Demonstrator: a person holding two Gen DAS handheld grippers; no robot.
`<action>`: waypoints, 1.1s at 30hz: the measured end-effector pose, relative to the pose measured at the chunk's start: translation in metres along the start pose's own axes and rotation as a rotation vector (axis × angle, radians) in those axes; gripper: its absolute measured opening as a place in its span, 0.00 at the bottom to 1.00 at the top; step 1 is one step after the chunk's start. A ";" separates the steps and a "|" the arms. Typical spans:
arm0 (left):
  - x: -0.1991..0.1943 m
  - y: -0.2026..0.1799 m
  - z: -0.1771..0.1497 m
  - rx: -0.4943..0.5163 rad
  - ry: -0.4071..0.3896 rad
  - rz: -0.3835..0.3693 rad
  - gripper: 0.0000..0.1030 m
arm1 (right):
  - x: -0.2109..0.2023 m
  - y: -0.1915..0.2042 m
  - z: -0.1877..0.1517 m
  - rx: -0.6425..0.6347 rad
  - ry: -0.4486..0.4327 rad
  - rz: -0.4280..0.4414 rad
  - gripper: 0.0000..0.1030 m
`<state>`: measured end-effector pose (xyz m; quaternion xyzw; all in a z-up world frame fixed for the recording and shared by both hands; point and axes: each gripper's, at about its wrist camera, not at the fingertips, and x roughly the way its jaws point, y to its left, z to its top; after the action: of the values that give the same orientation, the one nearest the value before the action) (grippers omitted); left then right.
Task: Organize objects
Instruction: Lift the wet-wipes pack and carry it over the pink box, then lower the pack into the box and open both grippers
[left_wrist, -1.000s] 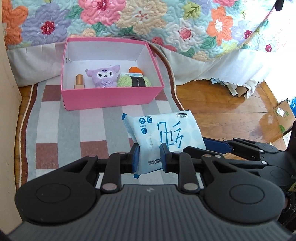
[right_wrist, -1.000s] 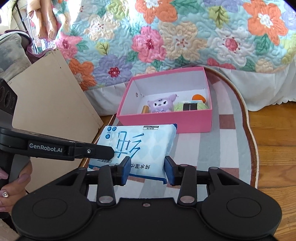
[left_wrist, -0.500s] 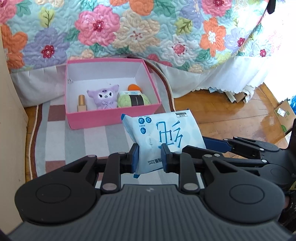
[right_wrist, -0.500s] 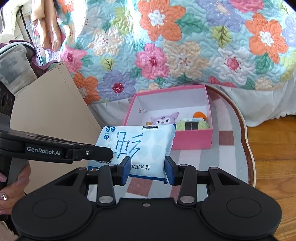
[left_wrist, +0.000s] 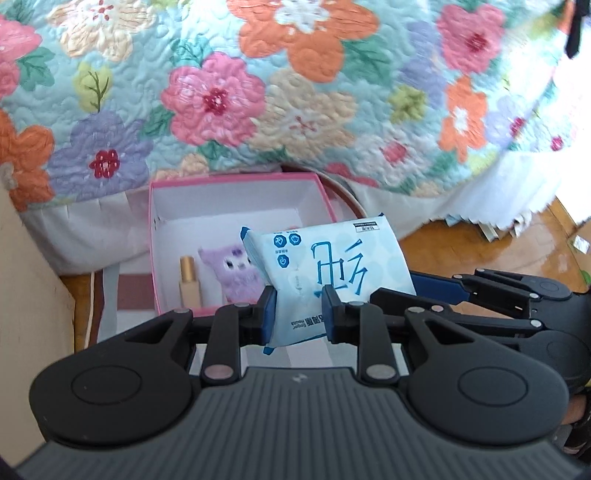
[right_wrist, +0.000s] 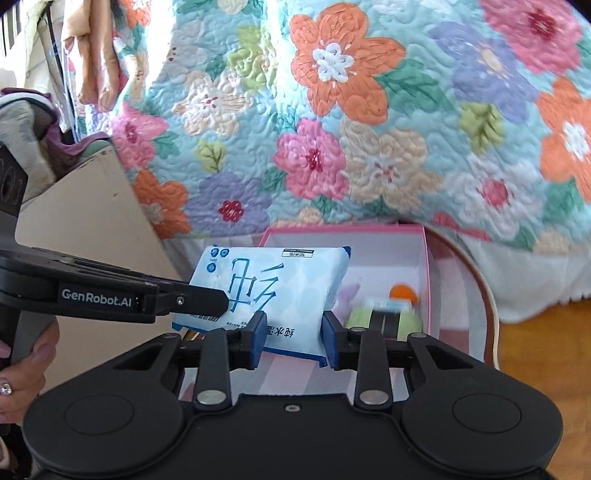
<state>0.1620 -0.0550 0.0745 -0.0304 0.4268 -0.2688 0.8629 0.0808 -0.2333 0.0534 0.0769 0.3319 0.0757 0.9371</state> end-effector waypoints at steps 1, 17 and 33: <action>0.008 0.005 0.009 -0.011 -0.004 0.003 0.23 | 0.008 0.000 0.007 -0.011 0.000 -0.008 0.35; 0.167 0.073 0.067 -0.080 0.029 0.038 0.23 | 0.181 -0.061 0.060 -0.069 0.146 -0.074 0.35; 0.263 0.106 0.068 -0.099 0.107 0.085 0.24 | 0.283 -0.097 0.031 0.053 0.247 -0.127 0.35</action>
<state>0.3892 -0.1057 -0.1016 -0.0405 0.4860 -0.2115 0.8470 0.3270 -0.2764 -0.1142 0.0705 0.4510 0.0165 0.8896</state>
